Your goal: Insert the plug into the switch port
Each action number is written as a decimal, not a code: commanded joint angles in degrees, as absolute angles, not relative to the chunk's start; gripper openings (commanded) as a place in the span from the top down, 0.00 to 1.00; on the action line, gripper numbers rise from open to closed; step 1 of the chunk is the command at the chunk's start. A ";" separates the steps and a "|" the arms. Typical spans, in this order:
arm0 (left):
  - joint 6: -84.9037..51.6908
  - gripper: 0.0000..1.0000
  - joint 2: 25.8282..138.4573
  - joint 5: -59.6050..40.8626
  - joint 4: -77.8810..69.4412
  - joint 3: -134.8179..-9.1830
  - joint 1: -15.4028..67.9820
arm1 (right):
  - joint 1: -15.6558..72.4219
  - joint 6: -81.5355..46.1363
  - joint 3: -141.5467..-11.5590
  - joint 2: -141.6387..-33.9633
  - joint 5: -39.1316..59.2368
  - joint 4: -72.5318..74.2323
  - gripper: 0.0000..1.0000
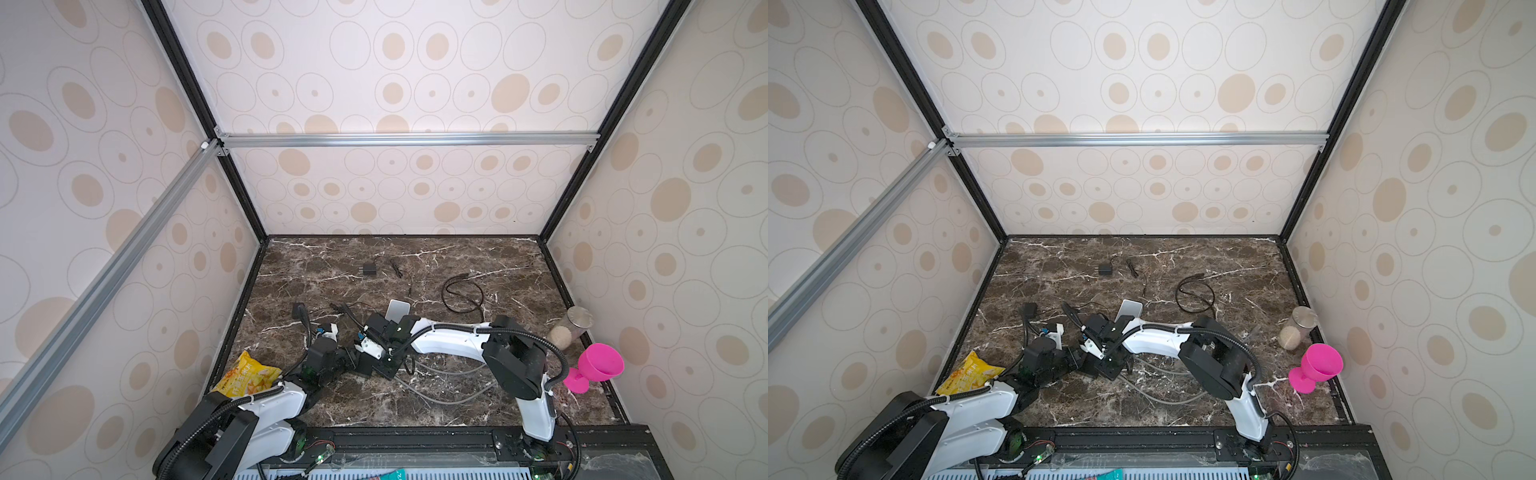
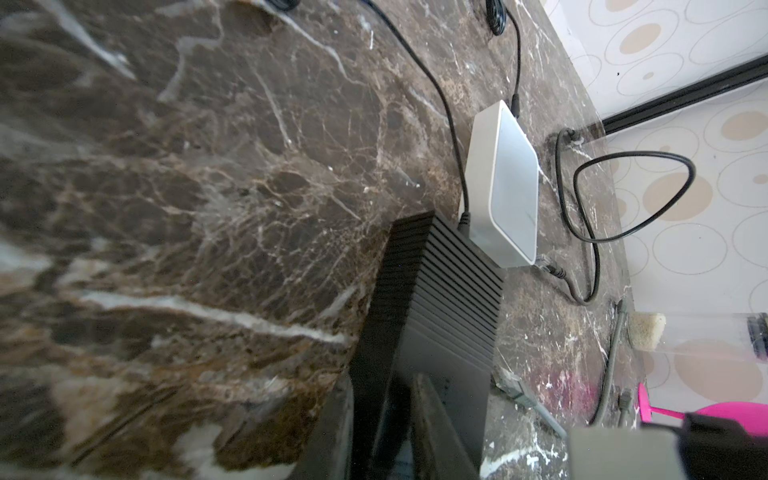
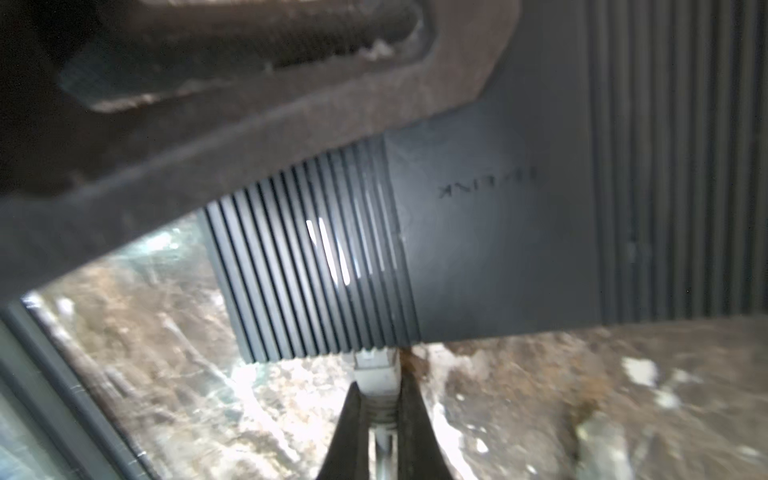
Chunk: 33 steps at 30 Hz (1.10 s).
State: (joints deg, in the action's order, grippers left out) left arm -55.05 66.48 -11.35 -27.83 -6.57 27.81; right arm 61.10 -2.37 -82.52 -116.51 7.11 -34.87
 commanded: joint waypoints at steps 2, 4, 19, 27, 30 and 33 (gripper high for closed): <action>-56.69 0.76 68.43 -29.49 -18.37 -4.92 33.19 | 61.57 7.20 -88.97 -116.24 2.37 -2.27 1.00; -56.35 0.76 69.17 -29.83 -18.54 -5.23 33.25 | 61.53 12.83 -87.41 -116.09 8.02 -1.12 1.00; -56.07 0.76 69.41 -29.88 -18.54 -5.45 33.51 | 61.49 11.76 -83.35 -115.39 5.14 7.23 1.00; -56.07 0.76 69.28 -29.78 -18.38 -5.60 33.57 | 60.35 -0.13 -88.42 -116.16 4.48 -3.02 0.97; -56.07 0.76 69.25 -29.71 -18.37 -5.54 33.59 | 60.36 -0.65 -83.99 -113.65 5.48 -0.39 0.92; -55.96 0.76 69.26 -29.70 -18.24 -5.69 33.60 | 60.36 -0.61 -79.33 -110.80 6.80 1.59 0.76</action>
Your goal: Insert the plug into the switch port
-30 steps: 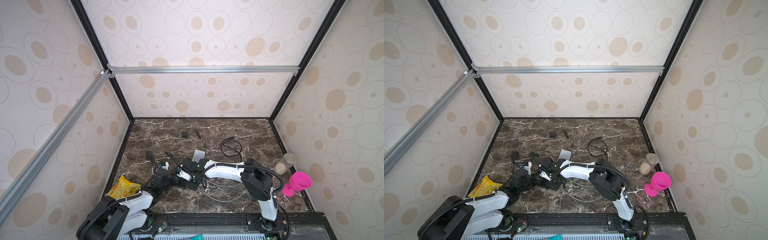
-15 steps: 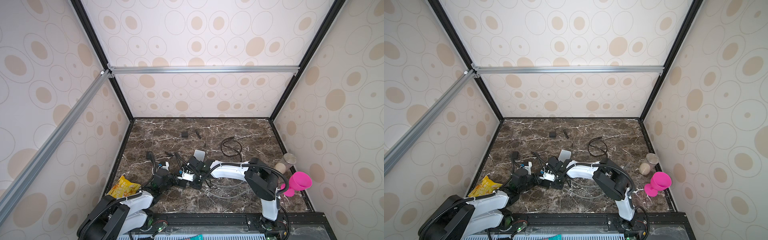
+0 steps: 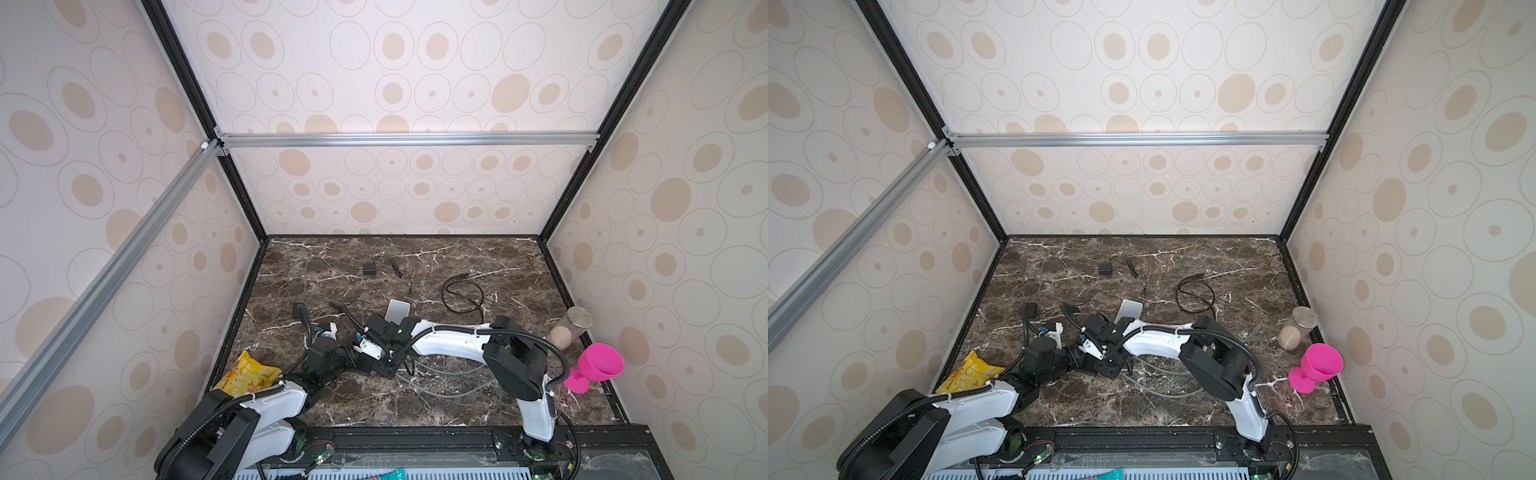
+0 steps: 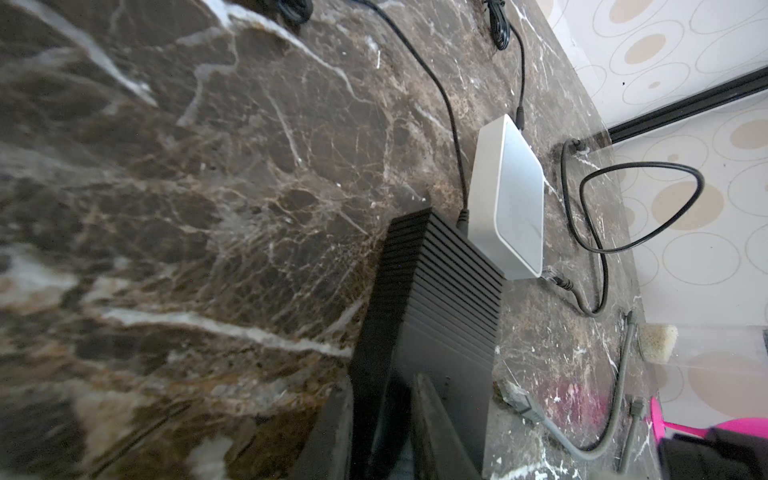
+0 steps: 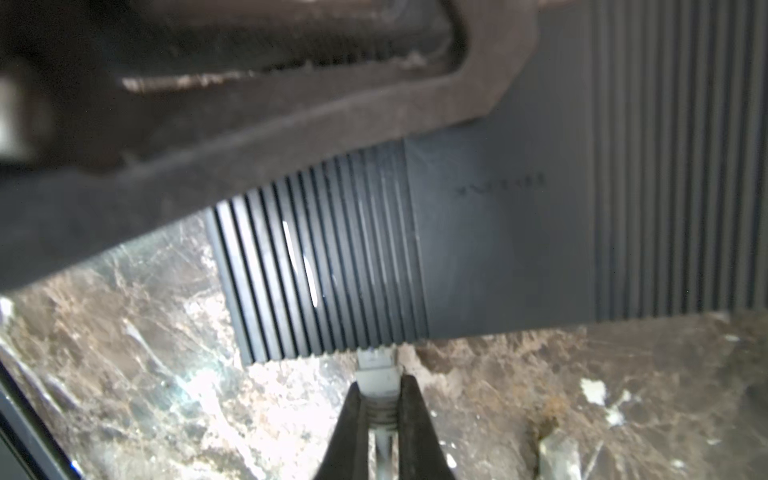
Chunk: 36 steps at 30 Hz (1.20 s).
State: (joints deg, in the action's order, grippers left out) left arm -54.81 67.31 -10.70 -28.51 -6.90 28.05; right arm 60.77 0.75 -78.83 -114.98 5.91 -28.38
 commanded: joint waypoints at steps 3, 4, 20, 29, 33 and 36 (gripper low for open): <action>-55.89 0.76 69.18 -29.42 -17.68 -5.80 33.62 | 60.38 -0.73 -74.82 -108.40 6.59 3.46 0.69; -56.01 0.75 68.95 -29.21 -17.55 -5.73 33.66 | 60.33 -0.79 -73.64 -107.79 6.42 3.81 0.69; -45.66 0.27 67.17 -11.31 16.73 -30.77 31.92 | 59.29 -1.55 -61.13 -93.85 4.63 -2.48 0.61; -43.22 0.26 64.00 -9.17 26.33 -40.05 31.83 | 54.55 -4.58 -55.26 -83.12 4.37 -13.09 0.60; -45.89 0.27 56.18 -13.94 23.13 -36.74 31.89 | 51.04 -6.49 -55.87 -84.67 6.61 -19.86 0.61; -48.17 0.28 50.98 -17.40 17.22 -32.11 31.84 | 50.04 -4.94 -54.57 -85.27 7.12 -21.93 0.62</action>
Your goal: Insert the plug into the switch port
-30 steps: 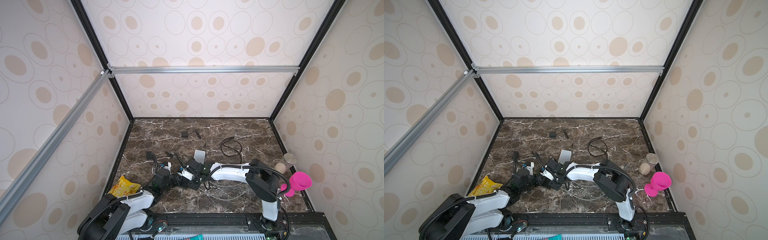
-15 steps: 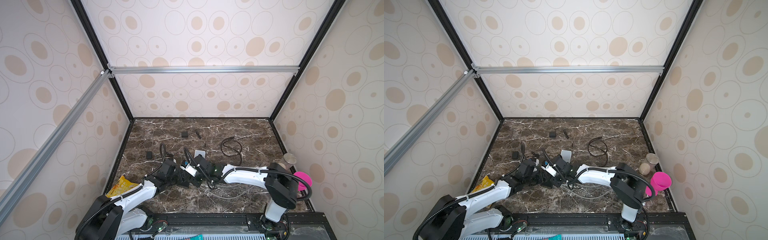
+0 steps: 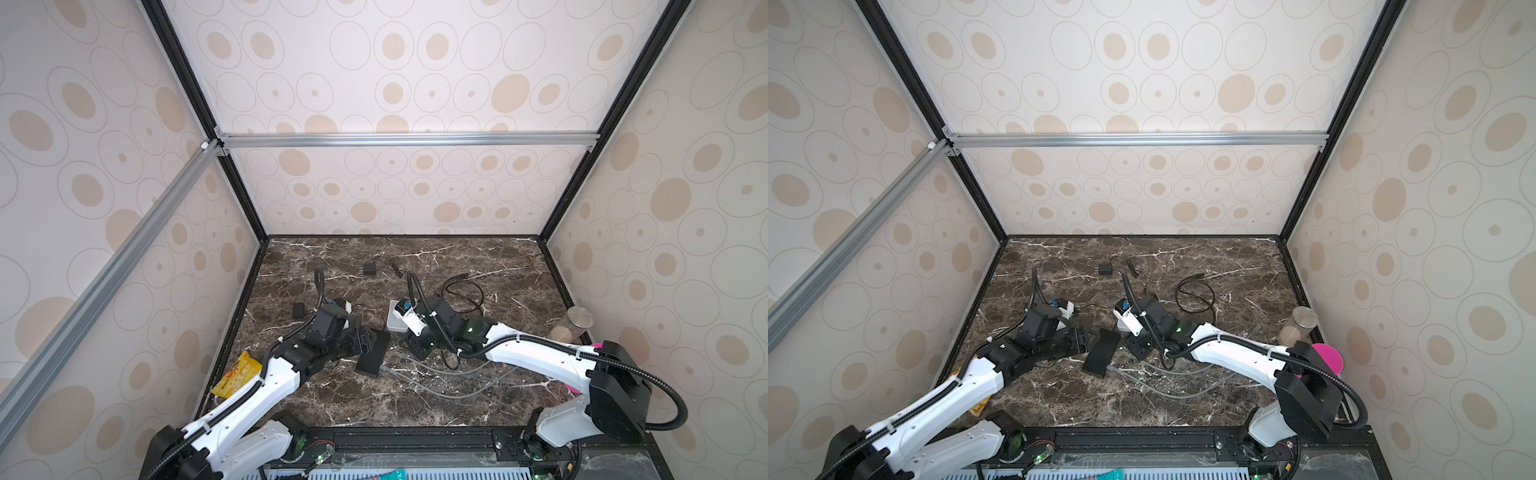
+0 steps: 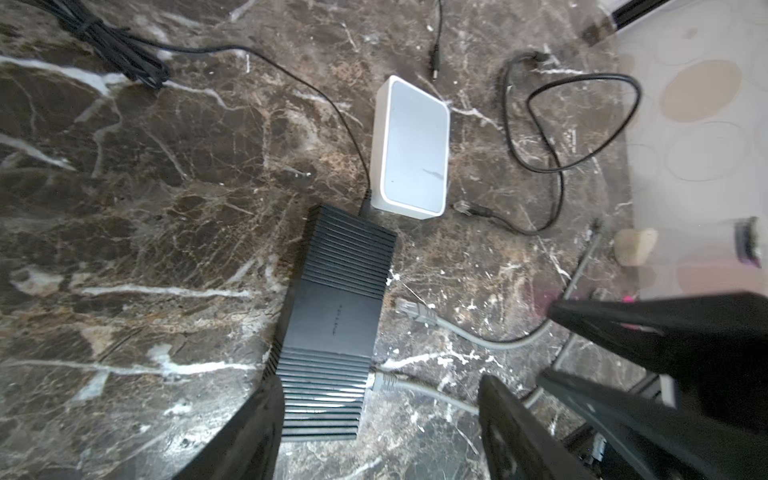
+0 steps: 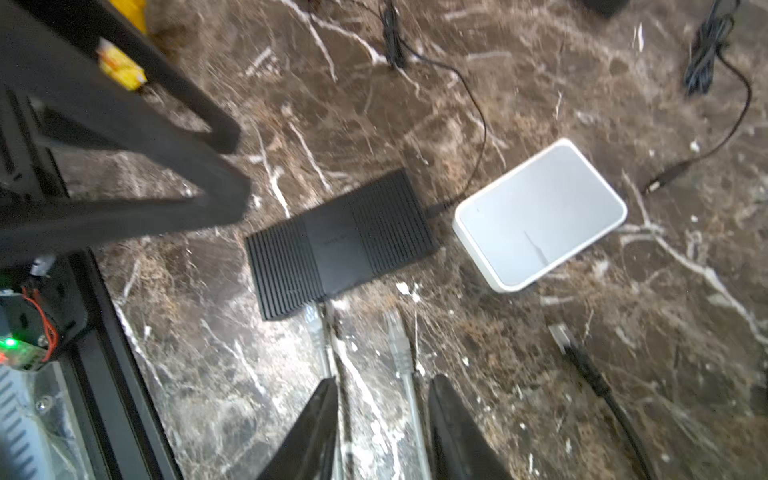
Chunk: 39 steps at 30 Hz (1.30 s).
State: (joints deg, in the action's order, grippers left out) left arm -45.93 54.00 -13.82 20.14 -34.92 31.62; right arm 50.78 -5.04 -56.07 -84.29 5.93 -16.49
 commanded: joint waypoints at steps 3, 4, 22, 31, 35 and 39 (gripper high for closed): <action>-50.12 0.31 48.41 -19.99 8.36 -27.05 31.90 | 49.95 -2.06 -54.74 -87.68 7.78 -24.81 0.63; -50.66 0.32 48.10 -20.86 4.67 -25.35 31.84 | 49.92 -1.24 -54.95 -88.89 8.27 -25.74 0.63; -50.42 0.33 44.33 -28.28 -22.43 -10.72 31.58 | 43.82 8.46 -62.34 -101.38 19.13 -30.11 0.66; -51.15 0.33 46.38 -31.34 -24.44 -10.72 29.49 | 43.85 6.03 -61.06 -103.72 21.46 -29.16 0.69; -52.00 0.33 45.93 -31.74 -24.86 -10.73 28.92 | 43.87 4.77 -59.81 -103.46 22.41 -28.08 0.74; -52.61 0.33 45.20 -31.73 -24.95 -10.56 28.63 | 43.90 4.05 -58.32 -102.23 22.07 -26.87 0.79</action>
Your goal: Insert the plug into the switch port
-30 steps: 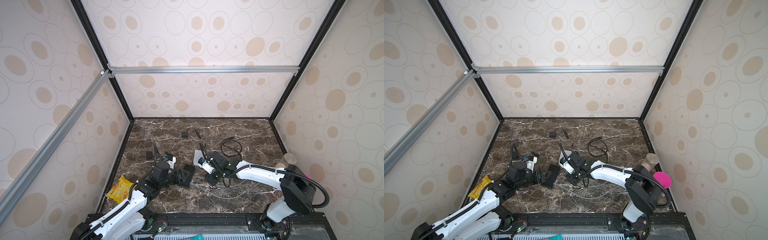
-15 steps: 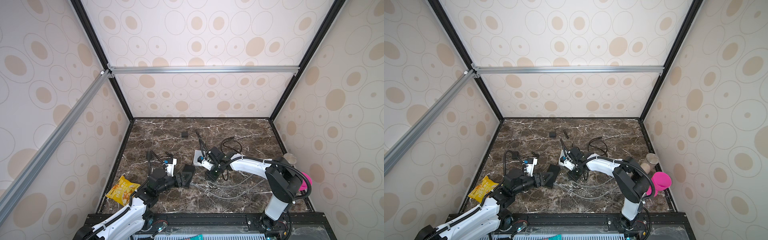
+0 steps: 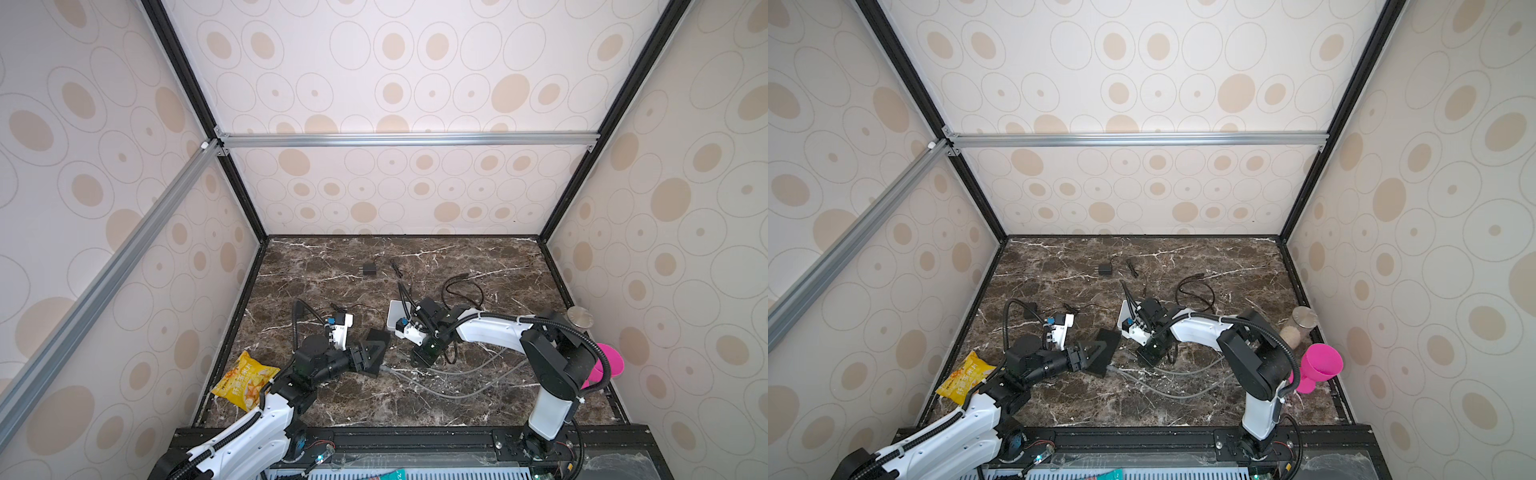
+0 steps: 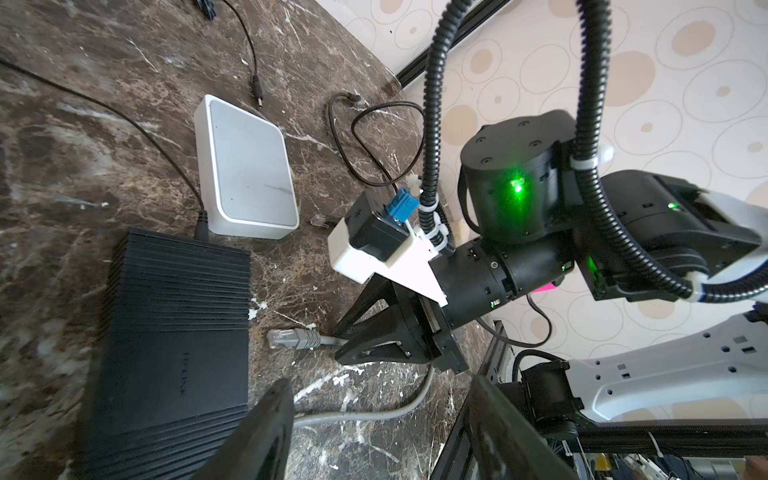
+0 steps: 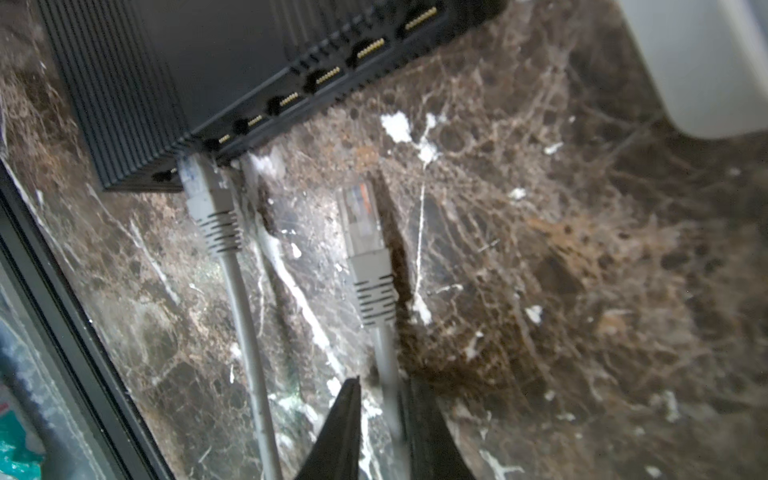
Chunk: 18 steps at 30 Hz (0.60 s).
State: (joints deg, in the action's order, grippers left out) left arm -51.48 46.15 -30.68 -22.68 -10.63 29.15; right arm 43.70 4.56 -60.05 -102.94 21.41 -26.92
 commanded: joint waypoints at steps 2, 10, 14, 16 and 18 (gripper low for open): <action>-52.80 0.34 45.00 -31.73 -24.92 -10.56 28.55 | 43.99 3.95 -57.84 -101.65 21.57 -26.54 0.84; -52.55 0.34 44.87 -31.81 -24.42 -10.71 28.46 | 44.00 3.94 -57.60 -97.29 18.63 -26.22 0.97; -51.39 0.34 45.68 -33.14 -24.29 -12.22 28.43 | 44.02 5.44 -57.69 -93.67 16.48 -26.76 1.00; -50.31 0.34 46.46 -34.28 -26.20 -12.73 28.48 | 44.05 6.51 -57.32 -91.24 15.04 -26.55 1.00; -49.19 0.33 46.98 -36.02 -28.54 -13.68 28.45 | 44.10 7.73 -56.54 -88.06 12.69 -26.31 1.00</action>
